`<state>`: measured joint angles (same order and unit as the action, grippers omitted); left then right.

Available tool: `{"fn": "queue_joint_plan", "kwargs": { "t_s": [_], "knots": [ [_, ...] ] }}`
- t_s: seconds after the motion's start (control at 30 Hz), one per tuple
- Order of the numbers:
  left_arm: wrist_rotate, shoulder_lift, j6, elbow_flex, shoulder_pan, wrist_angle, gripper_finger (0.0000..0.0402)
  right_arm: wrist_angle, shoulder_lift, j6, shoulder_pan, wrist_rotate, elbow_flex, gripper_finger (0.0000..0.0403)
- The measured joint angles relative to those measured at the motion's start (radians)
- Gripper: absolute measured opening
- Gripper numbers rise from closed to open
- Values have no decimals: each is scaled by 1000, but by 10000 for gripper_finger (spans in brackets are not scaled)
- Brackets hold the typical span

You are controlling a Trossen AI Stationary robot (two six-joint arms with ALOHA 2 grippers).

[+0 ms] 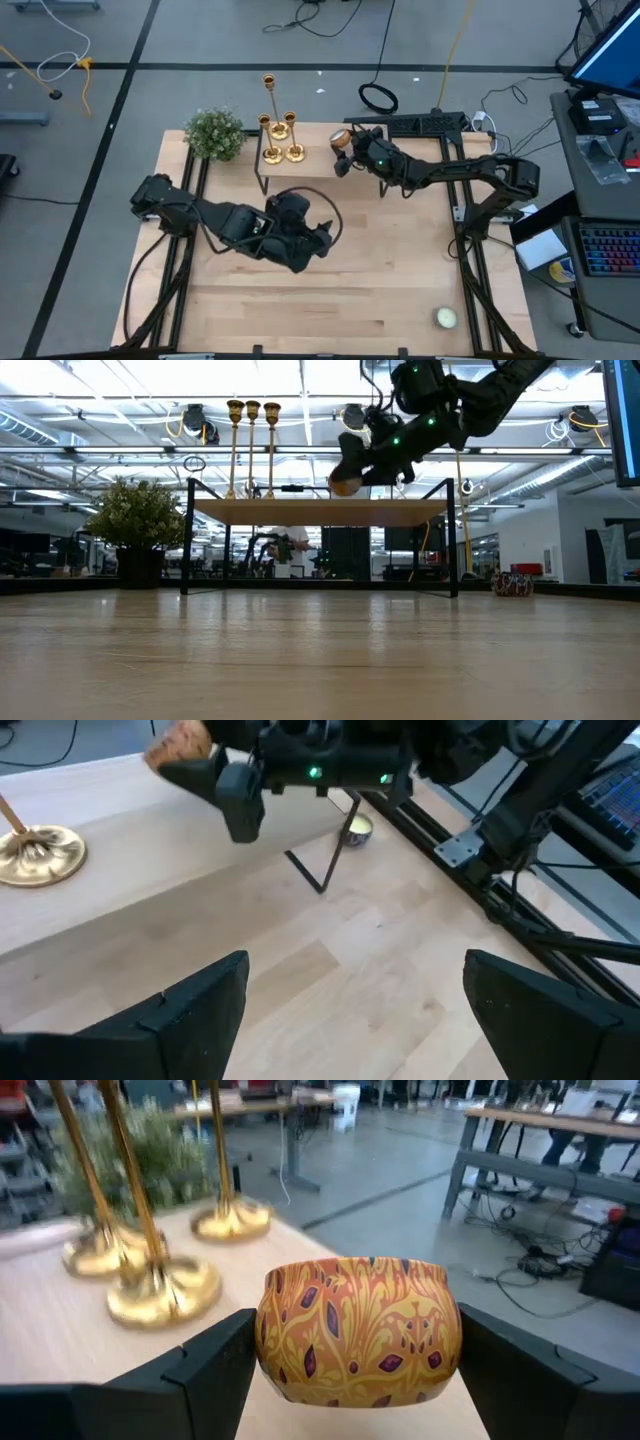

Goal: Pick & Place candle stick holders
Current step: Put the orange patterned scented candle on the shelf

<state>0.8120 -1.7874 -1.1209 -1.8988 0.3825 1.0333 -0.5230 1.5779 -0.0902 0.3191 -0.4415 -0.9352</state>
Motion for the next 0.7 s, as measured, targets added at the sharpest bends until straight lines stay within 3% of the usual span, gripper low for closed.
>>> {"fn": "queue_joint_plan", "kwargs": {
  "t_s": [0.27,0.7],
  "knots": [
    [52,0,-27,0,47,17,365,3,43,28,2,-4,2,298],
    [53,0,-33,0,55,40,365,41,42,31,16,-1,1,315]
  ]
}}
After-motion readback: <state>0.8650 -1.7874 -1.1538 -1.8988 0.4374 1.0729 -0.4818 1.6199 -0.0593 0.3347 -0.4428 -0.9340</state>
